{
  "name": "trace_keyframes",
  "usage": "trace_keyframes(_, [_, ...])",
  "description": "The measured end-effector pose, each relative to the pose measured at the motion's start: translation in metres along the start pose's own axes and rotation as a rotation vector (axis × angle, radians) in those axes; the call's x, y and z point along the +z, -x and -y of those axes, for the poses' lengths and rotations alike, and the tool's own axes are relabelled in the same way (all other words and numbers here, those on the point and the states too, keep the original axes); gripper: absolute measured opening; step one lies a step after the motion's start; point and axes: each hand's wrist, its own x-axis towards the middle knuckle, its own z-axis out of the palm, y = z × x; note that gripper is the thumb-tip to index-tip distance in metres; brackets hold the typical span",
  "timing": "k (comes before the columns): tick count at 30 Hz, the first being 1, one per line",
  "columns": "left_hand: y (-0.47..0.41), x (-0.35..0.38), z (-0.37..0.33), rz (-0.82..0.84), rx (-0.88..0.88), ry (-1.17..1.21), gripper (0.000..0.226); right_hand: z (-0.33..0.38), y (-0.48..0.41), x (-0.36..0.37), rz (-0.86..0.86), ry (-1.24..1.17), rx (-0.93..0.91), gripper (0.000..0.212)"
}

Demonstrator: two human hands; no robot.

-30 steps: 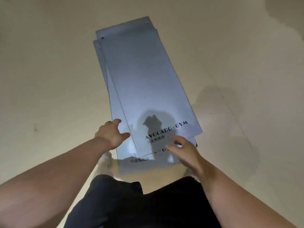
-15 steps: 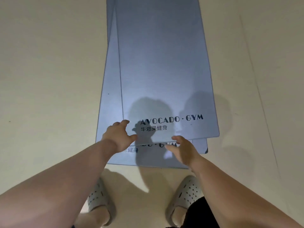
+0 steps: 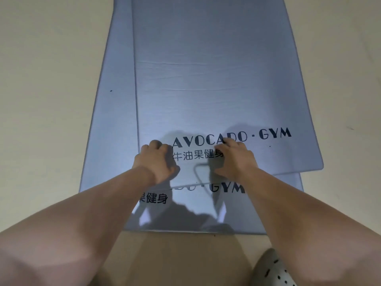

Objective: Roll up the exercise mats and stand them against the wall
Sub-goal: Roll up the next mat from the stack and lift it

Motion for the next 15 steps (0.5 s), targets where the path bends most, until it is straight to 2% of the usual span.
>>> trace_keyframes(4, [0.018, 0.021, 0.002, -0.058, 0.049, -0.095, 0.071, -0.003, 0.021, 0.01, 0.056, -0.048, 0.061, 0.101])
trace_keyframes(7, [0.019, 0.039, 0.004, -0.073, 0.146, -0.291, 0.094, -0.019, 0.027, 0.025, 0.122, 0.086, 0.112, 0.122])
trace_keyframes(10, [0.014, 0.052, -0.001, -0.051, 0.126, -0.437, 0.114, -0.035, 0.02, 0.021, 0.128, 0.16, 0.173, 0.132])
trace_keyframes(12, [0.014, 0.052, -0.012, -0.045, 0.081, -0.419, 0.115, -0.039, 0.016, 0.011, 0.114, 0.253, 0.13, 0.128])
trace_keyframes(15, [0.02, 0.047, -0.025, -0.065, 0.107, -0.362, 0.095, -0.039, 0.018, 0.008, 0.093, 0.372, 0.007, 0.118])
